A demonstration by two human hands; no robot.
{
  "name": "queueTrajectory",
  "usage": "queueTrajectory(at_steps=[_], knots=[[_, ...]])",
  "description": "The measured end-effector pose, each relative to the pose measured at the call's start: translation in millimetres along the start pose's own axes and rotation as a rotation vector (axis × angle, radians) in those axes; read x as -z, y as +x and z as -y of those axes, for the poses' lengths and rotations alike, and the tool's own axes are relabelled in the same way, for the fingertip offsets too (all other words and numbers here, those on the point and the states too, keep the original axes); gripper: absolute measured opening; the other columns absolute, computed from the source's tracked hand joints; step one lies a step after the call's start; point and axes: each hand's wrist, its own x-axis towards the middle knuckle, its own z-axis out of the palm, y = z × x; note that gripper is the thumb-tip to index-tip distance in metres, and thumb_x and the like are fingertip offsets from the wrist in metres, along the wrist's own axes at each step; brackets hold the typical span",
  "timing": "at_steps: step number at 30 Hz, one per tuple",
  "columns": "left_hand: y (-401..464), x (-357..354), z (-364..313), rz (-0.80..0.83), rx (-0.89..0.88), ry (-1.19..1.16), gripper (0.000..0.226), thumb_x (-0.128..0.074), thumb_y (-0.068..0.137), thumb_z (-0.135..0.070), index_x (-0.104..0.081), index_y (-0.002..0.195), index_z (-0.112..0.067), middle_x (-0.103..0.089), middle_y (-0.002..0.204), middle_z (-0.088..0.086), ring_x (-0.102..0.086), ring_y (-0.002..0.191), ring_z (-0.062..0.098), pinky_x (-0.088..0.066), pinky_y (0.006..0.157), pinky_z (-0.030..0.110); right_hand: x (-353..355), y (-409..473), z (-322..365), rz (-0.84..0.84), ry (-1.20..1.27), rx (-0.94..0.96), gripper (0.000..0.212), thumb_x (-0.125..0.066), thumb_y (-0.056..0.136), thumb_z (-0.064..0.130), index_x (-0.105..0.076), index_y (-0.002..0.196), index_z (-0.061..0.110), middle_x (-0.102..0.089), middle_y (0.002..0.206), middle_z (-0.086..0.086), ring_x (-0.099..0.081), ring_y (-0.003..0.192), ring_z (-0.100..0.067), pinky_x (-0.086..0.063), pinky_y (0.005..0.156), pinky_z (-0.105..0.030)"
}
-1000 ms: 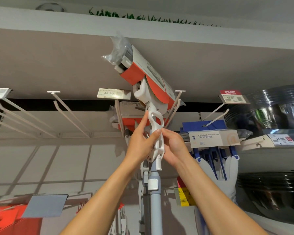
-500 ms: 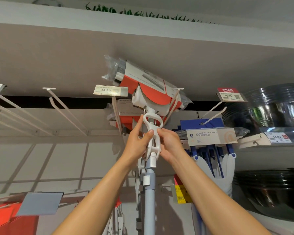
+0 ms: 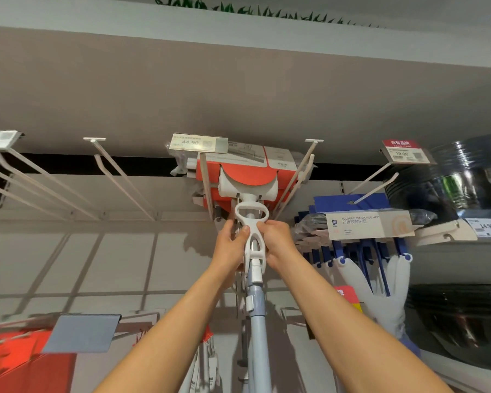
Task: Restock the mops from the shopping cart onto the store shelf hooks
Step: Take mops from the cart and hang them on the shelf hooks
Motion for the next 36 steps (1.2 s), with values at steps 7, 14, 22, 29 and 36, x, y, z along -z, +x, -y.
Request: queueTrajectory(at_steps=[7, 14, 22, 29, 36], knots=[[3, -1, 10, 0.0, 0.114, -0.027, 0.02, -0.049, 0.105, -0.016, -0.049, 0.094, -0.033, -0.071, 0.108, 0.018, -0.071, 0.088, 0.029, -0.06, 0.071, 0.044, -2, 12, -11, -0.042, -0.074, -0.024, 0.022, -0.047, 0.092, -0.011, -0.068, 0.098, -0.005, -0.069, 0.105, -0.03, -0.069, 0.091, -0.04, -0.057, 0.086, -0.053], [6, -1, 7, -0.018, 0.188, -0.054, 0.026, -0.051, 0.104, -0.015, -0.043, 0.088, -0.034, -0.07, 0.103, 0.011, -0.071, 0.097, 0.034, -0.058, 0.078, 0.049, 0, 16, -2, -0.079, -0.04, -0.117, 0.025, -0.043, 0.091, -0.017, -0.064, 0.1, -0.008, -0.065, 0.084, -0.021, -0.063, 0.065, -0.029, -0.056, 0.06, -0.039], [14, -1, 2, 0.008, 0.241, -0.03, 0.023, -0.052, 0.103, -0.016, -0.05, 0.115, -0.036, -0.071, 0.106, 0.014, -0.069, 0.08, 0.027, -0.059, 0.069, 0.044, -7, 34, 0, -0.113, -0.115, -0.144, 0.036, -0.041, 0.091, -0.018, -0.061, 0.119, -0.008, -0.062, 0.078, -0.017, -0.061, 0.064, -0.029, -0.056, 0.081, -0.051], [6, -6, 4, 0.009, 0.322, -0.032, 0.023, -0.052, 0.099, -0.003, -0.059, 0.106, -0.023, -0.072, 0.094, 0.017, -0.069, 0.073, 0.03, -0.06, 0.067, 0.046, 1, 34, -9, -0.152, -0.266, -0.152, 0.038, -0.04, 0.094, -0.014, -0.054, 0.129, -0.008, -0.066, 0.107, -0.024, -0.056, 0.062, -0.025, -0.048, 0.051, -0.034], [6, -7, 2, 0.02, 0.331, -0.028, 0.023, -0.053, 0.097, 0.003, -0.059, 0.104, -0.019, -0.071, 0.089, 0.015, -0.069, 0.069, 0.028, -0.059, 0.069, 0.045, 7, 25, -5, -0.137, -0.324, -0.189, 0.037, -0.036, 0.097, -0.014, -0.058, 0.127, -0.008, -0.056, 0.074, -0.015, -0.054, 0.055, -0.024, -0.039, 0.026, -0.023]])
